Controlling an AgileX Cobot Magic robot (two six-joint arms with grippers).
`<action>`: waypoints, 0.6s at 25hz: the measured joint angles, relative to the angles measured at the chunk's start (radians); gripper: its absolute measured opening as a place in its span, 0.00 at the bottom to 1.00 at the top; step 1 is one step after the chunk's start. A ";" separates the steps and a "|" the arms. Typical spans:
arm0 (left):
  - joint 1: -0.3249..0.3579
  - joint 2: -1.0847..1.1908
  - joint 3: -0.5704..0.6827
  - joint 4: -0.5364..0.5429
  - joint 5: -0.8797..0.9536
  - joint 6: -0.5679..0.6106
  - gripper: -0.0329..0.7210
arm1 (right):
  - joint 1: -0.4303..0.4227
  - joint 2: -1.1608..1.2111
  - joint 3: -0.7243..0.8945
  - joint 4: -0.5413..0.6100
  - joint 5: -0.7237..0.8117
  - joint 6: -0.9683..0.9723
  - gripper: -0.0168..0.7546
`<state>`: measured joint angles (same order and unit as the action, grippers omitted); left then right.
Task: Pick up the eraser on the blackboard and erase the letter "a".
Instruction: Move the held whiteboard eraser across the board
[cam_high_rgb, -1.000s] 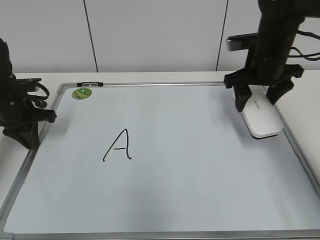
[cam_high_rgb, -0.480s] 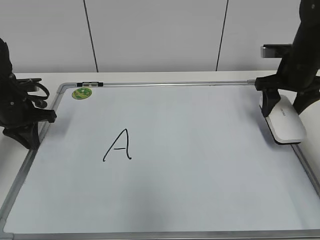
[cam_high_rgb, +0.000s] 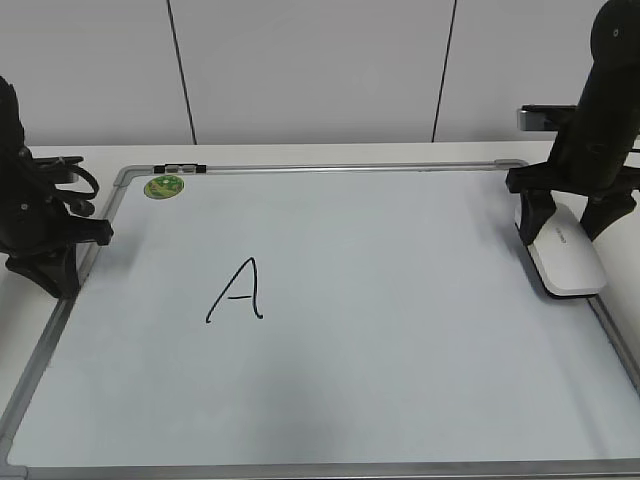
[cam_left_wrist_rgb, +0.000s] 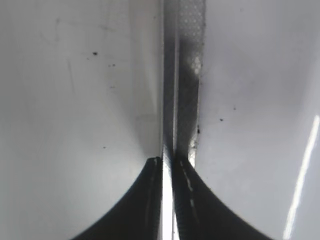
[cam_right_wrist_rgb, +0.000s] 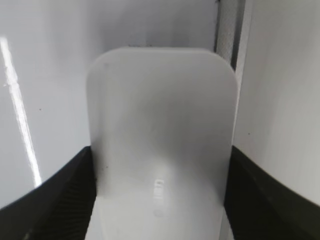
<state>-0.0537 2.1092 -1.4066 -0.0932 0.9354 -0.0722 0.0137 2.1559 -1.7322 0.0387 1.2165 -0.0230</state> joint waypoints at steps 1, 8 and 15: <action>0.000 0.000 0.000 0.000 0.000 0.000 0.12 | 0.000 0.000 0.000 0.000 0.000 0.000 0.70; 0.000 0.000 0.000 0.000 0.000 0.000 0.12 | 0.000 0.000 0.000 0.036 0.000 0.000 0.70; 0.000 0.000 0.000 0.000 0.000 0.000 0.12 | 0.000 0.004 0.000 0.011 0.000 0.000 0.70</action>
<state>-0.0537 2.1092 -1.4066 -0.0932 0.9354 -0.0722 0.0137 2.1597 -1.7322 0.0496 1.2165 -0.0234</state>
